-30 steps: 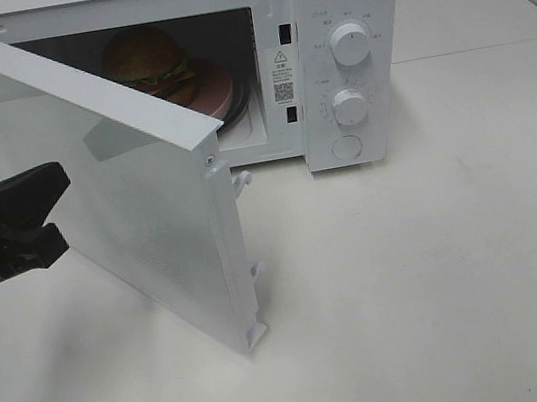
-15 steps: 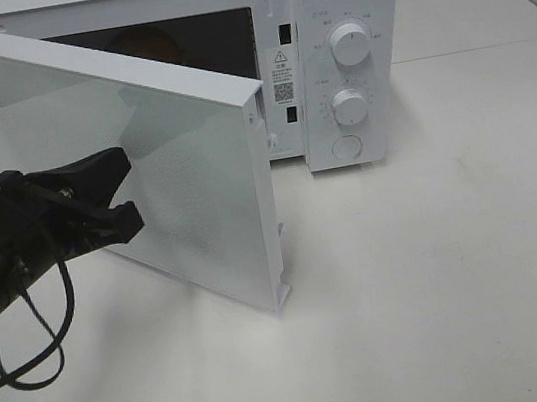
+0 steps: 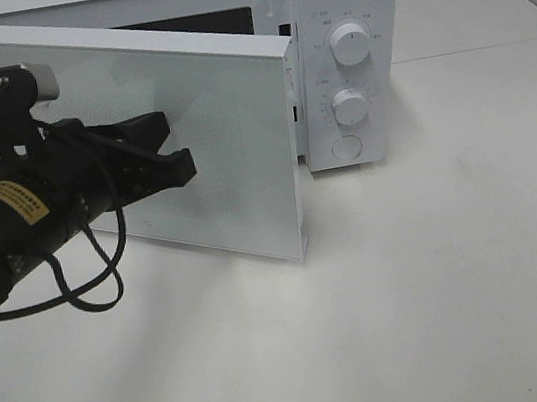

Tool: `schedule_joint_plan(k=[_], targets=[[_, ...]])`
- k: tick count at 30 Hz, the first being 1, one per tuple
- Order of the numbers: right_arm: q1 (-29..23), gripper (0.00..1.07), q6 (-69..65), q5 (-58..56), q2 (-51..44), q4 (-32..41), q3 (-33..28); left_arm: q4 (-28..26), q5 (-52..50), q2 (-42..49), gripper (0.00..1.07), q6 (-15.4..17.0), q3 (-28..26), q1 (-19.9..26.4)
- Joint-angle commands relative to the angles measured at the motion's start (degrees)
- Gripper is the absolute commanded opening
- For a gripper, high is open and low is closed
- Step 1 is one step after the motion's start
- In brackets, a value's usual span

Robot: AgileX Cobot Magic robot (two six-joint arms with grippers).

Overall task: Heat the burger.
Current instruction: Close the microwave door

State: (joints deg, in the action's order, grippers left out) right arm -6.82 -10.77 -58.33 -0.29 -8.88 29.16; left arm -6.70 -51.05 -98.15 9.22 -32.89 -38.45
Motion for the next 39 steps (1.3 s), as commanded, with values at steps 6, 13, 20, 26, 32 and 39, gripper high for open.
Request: schedule_joint_plan(k=[6, 13, 20, 26, 32, 39], targets=[[0.2, 0.76, 0.1, 0.6, -1.4, 0.1, -0.1, -1.2, 6.0, -0.3, 0.00, -0.4, -6.8, -0.3], [0.2, 0.76, 0.1, 0.6, -1.4, 0.1, -0.1, -1.2, 7.1, -4.5, 0.00, -0.5, -11.9, -0.3], [0.2, 0.76, 0.1, 0.6, -1.4, 0.1, -0.1, -1.2, 7.7, -7.8, 0.00, -0.5, -16.0, -0.3], [0.2, 0.76, 0.1, 0.6, -1.4, 0.1, -0.1, -1.1, 7.7, -10.4, 0.00, -0.5, -18.6, -0.3], [0.2, 0.76, 0.1, 0.6, -1.4, 0.1, -0.1, -1.2, 8.1, -13.1, 0.00, -0.5, -22.4, -0.3], [0.2, 0.76, 0.1, 0.6, -1.4, 0.1, -0.1, -1.7, 9.4, -17.0, 0.00, -2.1, -28.6, -0.2]])
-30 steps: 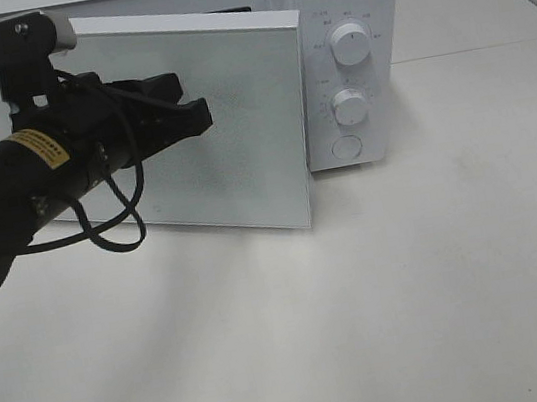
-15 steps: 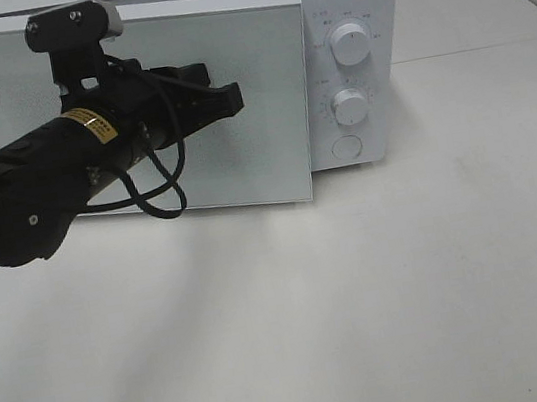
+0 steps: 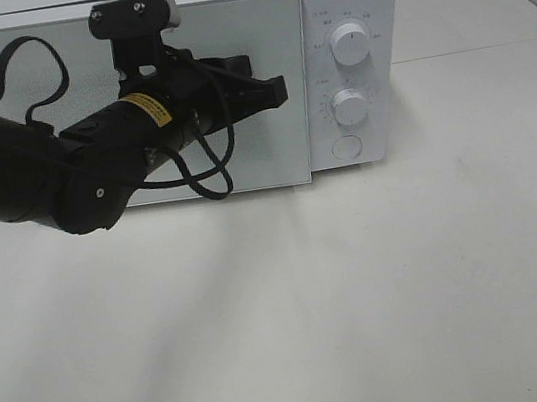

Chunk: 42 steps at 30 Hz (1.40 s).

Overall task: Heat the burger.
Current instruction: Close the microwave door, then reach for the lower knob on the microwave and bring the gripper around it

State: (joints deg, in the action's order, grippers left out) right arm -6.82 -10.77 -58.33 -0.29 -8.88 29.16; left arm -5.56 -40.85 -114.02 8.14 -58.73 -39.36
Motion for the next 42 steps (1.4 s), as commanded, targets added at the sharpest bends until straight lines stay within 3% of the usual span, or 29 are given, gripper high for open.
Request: schedule_joint_plan(k=[1, 8, 15, 20, 22, 25, 33, 35, 36, 37, 38, 39, 40, 41, 42], targets=[[0.2, 0.76, 0.1, 0.6, -1.4, 0.1, -0.1, -3.2, -0.8, -1.5, 0.00, -1.4, -3.4, 0.7], [0.2, 0.76, 0.1, 0.6, -1.4, 0.1, -0.1, -5.7, -0.6, -3.4, 0.00, -2.3, -5.6, 2.1], [0.2, 0.76, 0.1, 0.6, -1.4, 0.1, -0.1, -5.7, -0.7, -3.7, 0.00, -1.1, -5.6, 5.0], [0.2, 0.76, 0.1, 0.6, -1.4, 0.1, -0.1, -2.6, 1.2, -3.4, 0.00, -0.1, -5.5, 4.9], [0.2, 0.76, 0.1, 0.6, -1.4, 0.1, -0.1, 2.0, 7.2, -2.1, 0.00, -0.2, -5.4, 3.3], [0.2, 0.76, 0.1, 0.6, -1.4, 0.1, -0.1, 3.4, 12.5, -0.5, 0.00, -0.2, -5.4, 1.9], [0.2, 0.76, 0.1, 0.6, -1.4, 0.1, -0.1, 3.6, 26.8, 3.2, 0.00, -0.2, -5.4, -1.0], [0.2, 0.76, 0.1, 0.6, -1.4, 0.1, -0.1, 3.5, 37.5, 5.5, 0.02, -0.2, -5.4, -2.7], [0.2, 0.76, 0.1, 0.6, -1.4, 0.1, -0.1, 3.5, 37.5, 5.5, 0.02, -0.2, -5.4, -2.7], [0.2, 0.76, 0.1, 0.6, -1.4, 0.1, -0.1, 3.5, 40.6, 6.0, 0.08, -0.2, -5.4, -2.9], [0.2, 0.76, 0.1, 0.6, -1.4, 0.1, -0.1, 3.4, 46.2, 7.2, 0.25, -0.2, -5.4, -3.7], [0.2, 0.76, 0.1, 0.6, -1.4, 0.1, -0.1, 3.4, 46.2, 7.2, 0.25, -0.2, -5.4, -3.7], [0.2, 0.76, 0.1, 0.6, -1.4, 0.1, -0.1, 3.4, 50.8, 8.1, 0.49, -0.2, -5.4, -4.0], [0.2, 0.76, 0.1, 0.6, -1.4, 0.1, -0.1, 3.4, 50.8, 8.1, 0.49, -0.2, -5.4, -4.0], [0.2, 0.76, 0.1, 0.6, -1.4, 0.1, -0.1, 3.0, 52.6, 8.4, 0.61, -0.2, -5.4, -4.0]])
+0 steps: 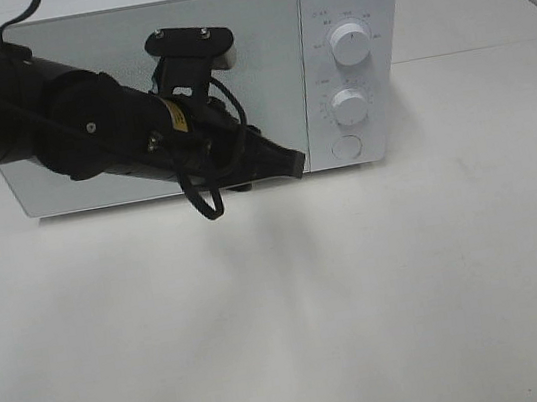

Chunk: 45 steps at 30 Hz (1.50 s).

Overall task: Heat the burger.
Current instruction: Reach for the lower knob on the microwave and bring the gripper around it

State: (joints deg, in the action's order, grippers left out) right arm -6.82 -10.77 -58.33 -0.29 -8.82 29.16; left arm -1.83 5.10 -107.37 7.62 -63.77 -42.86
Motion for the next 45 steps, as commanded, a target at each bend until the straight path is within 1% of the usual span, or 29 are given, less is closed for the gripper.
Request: schedule_joint_plan(k=[1, 2, 3, 4, 5, 6, 8, 9, 11, 13, 14, 15, 19, 22, 23, 25, 29, 30, 32, 33, 34, 36, 37, 38, 39, 41, 42, 44, 45], targets=[[0.2, 0.76, 0.1, 0.6, -1.4, 0.1, -0.1, -2.7, 10.9, 2.5, 0.89, 0.4, -0.4, -0.5], [0.2, 0.76, 0.1, 0.6, -1.4, 0.1, -0.1, -2.7, 10.9, 2.5, 0.89, 0.4, -0.4, -0.5], [0.2, 0.76, 0.1, 0.6, -1.4, 0.1, -0.1, -3.6, 13.4, 2.7, 1.00, 0.4, -0.4, -0.5], [0.2, 0.76, 0.1, 0.6, -1.4, 0.1, -0.1, -4.8, 18.3, 3.2, 1.01, 0.3, -0.4, -0.5], [0.2, 0.76, 0.1, 0.6, -1.4, 0.1, -0.1, -4.8, 18.3, 3.2, 1.01, 0.3, -0.4, -0.5], [0.2, 0.76, 0.1, 0.6, -1.4, 0.1, -0.1, -5.0, 22.5, 3.8, 1.00, 0.3, -0.4, -0.5], [0.2, 0.76, 0.1, 0.6, -1.4, 0.1, -0.1, -5.2, 24.2, 4.1, 1.00, 0.3, -0.4, -0.5], [0.2, 0.76, 0.1, 0.6, -1.4, 0.1, -0.1, -5.4, 28.4, 4.8, 1.00, 0.3, -0.4, -0.5], [0.2, 0.76, 0.1, 0.6, -1.4, 0.1, -0.1, -5.4, 30.4, 5.2, 1.00, 0.3, -0.4, -0.5], [0.2, 0.76, 0.1, 0.6, -1.4, 0.1, -0.1, -5.4, 36.3, 6.7, 1.00, 0.3, -0.5, -0.5], [0.2, 0.76, 0.1, 0.6, -1.4, 0.1, -0.1, -5.4, 36.3, 6.7, 1.00, 0.3, -0.5, -0.5], [0.2, 0.76, 0.1, 0.6, -1.4, 0.1, -0.1, -5.2, 40.4, 8.0, 1.00, 0.2, -0.5, -0.5], [0.2, 0.76, 0.1, 0.6, -1.4, 0.1, -0.1, -4.0, 44.2, 9.9, 1.00, 0.1, -0.5, -0.5], [0.2, 0.76, 0.1, 0.6, -1.4, 0.1, -0.1, -3.3, 46.5, 11.8, 1.00, 0.7, -0.5, -0.1], [0.2, 0.76, 0.1, 0.6, -1.4, 0.1, -0.1, -3.5, 48.1, 13.0, 1.00, 1.9, -0.5, 0.9], [0.2, 0.76, 0.1, 0.6, -1.4, 0.1, -0.1, -3.8, 48.8, 13.5, 1.00, 1.9, -0.5, 1.5], [0.2, 0.76, 0.1, 0.6, -1.4, 0.1, -0.1, -3.5, 51.9, 16.3, 1.00, 1.3, -0.5, 5.3], [0.2, 0.76, 0.1, 0.6, -1.4, 0.1, -0.1, -3.5, 51.9, 16.3, 1.00, 1.3, -0.5, 5.3], [0.2, 0.76, 0.1, 0.6, -1.4, 0.1, -0.1, -2.9, 53.3, 18.3, 1.00, 1.1, -0.5, 8.5], [0.2, 0.76, 0.1, 0.6, -1.4, 0.1, -0.1, -2.9, 53.3, 18.3, 1.00, 1.1, -0.5, 8.5], [0.2, 0.76, 0.1, 0.6, -1.4, 0.1, -0.1, -2.8, 54.4, 19.5, 1.00, 0.5, -0.4, 11.1], [0.2, 0.76, 0.1, 0.6, -1.4, 0.1, -0.1, -2.8, 55.0, 20.0, 1.00, 0.1, -0.4, 12.0], [0.2, 0.76, 0.1, 0.6, -1.4, 0.1, -0.1, -2.8, 56.1, 21.1, 1.00, -0.3, -0.4, 14.3], [0.2, 0.76, 0.1, 0.6, -1.4, 0.1, -0.1, -2.8, 56.7, 21.8, 1.00, -0.6, -0.4, 15.5], [0.2, 0.76, 0.1, 0.6, -1.4, 0.1, -0.1, -2.8, 56.7, 21.8, 1.00, -0.6, -0.4, 15.5], [0.2, 0.76, 0.1, 0.6, -1.4, 0.1, -0.1, -2.8, 58.4, 23.4, 1.00, -1.8, -0.4, 19.1], [0.2, 0.76, 0.1, 0.6, -1.4, 0.1, -0.1, -2.8, 58.4, 23.4, 1.00, -1.8, -0.4, 19.1], [0.2, 0.76, 0.1, 0.6, -1.4, 0.1, -0.1, -2.8, 59.9, 24.8, 1.00, -2.9, -0.3, 22.9], [0.2, 0.76, 0.1, 0.6, -1.4, 0.1, -0.1, -2.8, 59.9, 24.8, 1.00, -2.9, -0.3, 22.9]])
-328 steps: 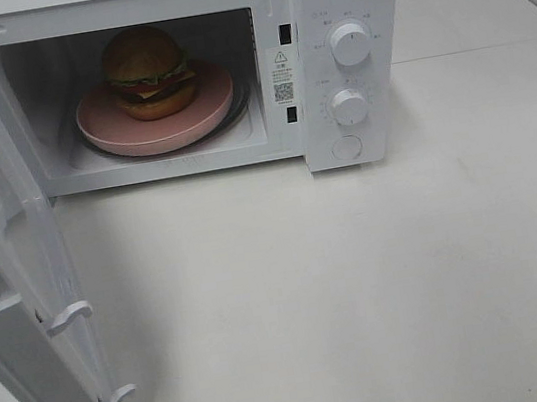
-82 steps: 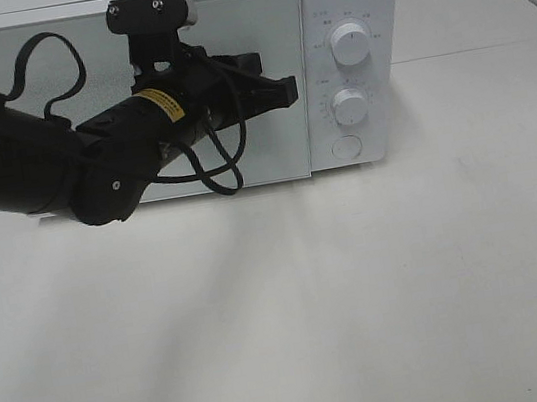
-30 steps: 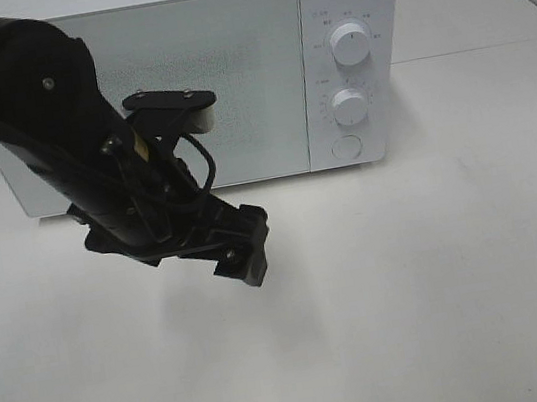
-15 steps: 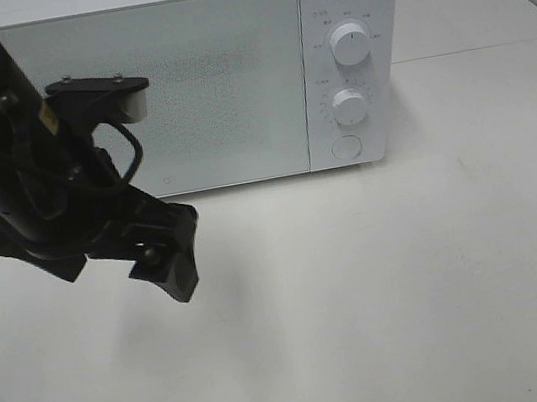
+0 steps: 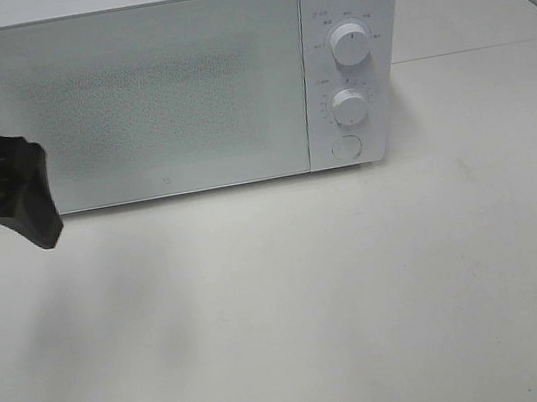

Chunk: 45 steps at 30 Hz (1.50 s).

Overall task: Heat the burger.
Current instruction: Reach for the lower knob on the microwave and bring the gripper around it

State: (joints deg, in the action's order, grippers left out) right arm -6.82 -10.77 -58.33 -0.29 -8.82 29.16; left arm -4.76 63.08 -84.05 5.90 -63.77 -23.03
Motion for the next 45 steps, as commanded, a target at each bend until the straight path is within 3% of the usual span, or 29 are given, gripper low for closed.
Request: schedule_joint_plan(k=[1, 3, 5, 11, 16, 19, 21, 35, 45], targets=[[0.2, 0.76, 0.1, 0.6, -1.4, 0.1, -0.1, 0.1, 2.9, 2.3, 1.00, -2.1, -0.3, 5.3], [0.2, 0.76, 0.1, 0.6, -1.4, 0.1, -0.1, 0.2, 3.2, 2.8, 1.00, -2.5, -0.3, 6.2], [0.2, 0.76, 0.1, 0.6, -1.4, 0.1, -0.1, 0.1, 4.9, 4.5, 1.00, -3.8, -0.3, 10.5], [0.2, 0.76, 0.1, 0.6, -1.4, 0.1, -0.1, 0.1, 5.7, 7.2, 1.00, -5.5, 2.1, 14.8], [0.2, 0.76, 0.1, 0.6, -1.4, 0.1, -0.1, 0.1, 4.2, 12.4, 1.00, -7.0, 10.5, 19.4], [0.2, 0.76, 0.1, 0.6, -1.4, 0.1, -0.1, 0.1, 3.7, 13.4, 1.00, -7.3, 12.2, 20.2], [0.2, 0.76, 0.1, 0.6, -1.4, 0.1, -0.1, 0.1, 2.4, 17.5, 1.00, -7.6, 18.0, 22.8], [0.2, 0.76, 0.1, 0.6, -1.4, 0.1, -0.1, 0.7, 1.1, 31.7, 1.00, -7.6, 28.1, 22.8], [0.2, 0.76, 0.1, 0.6, -1.4, 0.1, -0.1, 1.0, -3.3, 47.3, 1.00, -10.1, 34.3, 22.8]])
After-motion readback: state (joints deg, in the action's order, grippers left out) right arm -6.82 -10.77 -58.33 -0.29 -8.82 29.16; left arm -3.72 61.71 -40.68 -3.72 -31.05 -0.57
